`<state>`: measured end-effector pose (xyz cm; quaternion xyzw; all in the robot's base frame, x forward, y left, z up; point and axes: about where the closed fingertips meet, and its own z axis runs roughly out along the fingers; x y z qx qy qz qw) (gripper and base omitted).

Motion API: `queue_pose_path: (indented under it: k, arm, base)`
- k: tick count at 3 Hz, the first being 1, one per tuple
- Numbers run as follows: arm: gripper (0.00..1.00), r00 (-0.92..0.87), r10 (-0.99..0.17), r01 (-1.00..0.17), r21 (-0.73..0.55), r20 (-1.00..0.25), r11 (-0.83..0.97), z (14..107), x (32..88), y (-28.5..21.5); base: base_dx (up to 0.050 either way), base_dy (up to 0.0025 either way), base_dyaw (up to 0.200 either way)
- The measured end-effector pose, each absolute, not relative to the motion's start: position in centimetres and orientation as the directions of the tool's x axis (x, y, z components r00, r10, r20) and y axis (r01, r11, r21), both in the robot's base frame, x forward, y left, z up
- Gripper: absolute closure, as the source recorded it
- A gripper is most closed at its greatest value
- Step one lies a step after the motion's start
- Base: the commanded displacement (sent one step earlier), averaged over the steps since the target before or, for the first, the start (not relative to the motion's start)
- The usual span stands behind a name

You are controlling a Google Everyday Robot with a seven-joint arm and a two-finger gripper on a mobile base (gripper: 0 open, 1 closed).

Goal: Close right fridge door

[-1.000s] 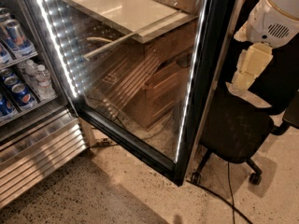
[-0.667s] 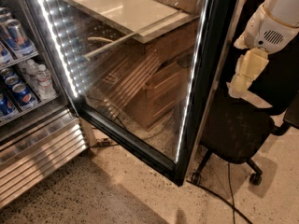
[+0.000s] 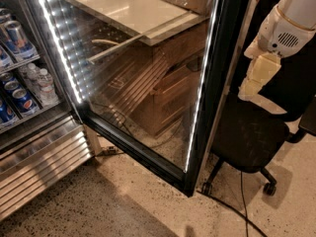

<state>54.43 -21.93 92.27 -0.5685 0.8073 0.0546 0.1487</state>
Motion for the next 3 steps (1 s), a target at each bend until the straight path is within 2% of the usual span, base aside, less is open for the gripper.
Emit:
queue_pose_path:
  k: [2, 3]
  arm:
    - [0.65, -0.309, -0.902, -0.934, -0.081, -0.302, 0.348, 92.26, 54.43, -21.93]
    - [1.0, -0.309, -0.902, -0.934, -0.081, -0.302, 0.348, 92.26, 54.44, -21.93]
  base:
    - [0.0, 0.0, 0.0]
    - [0.046, 0.0, 0.0]
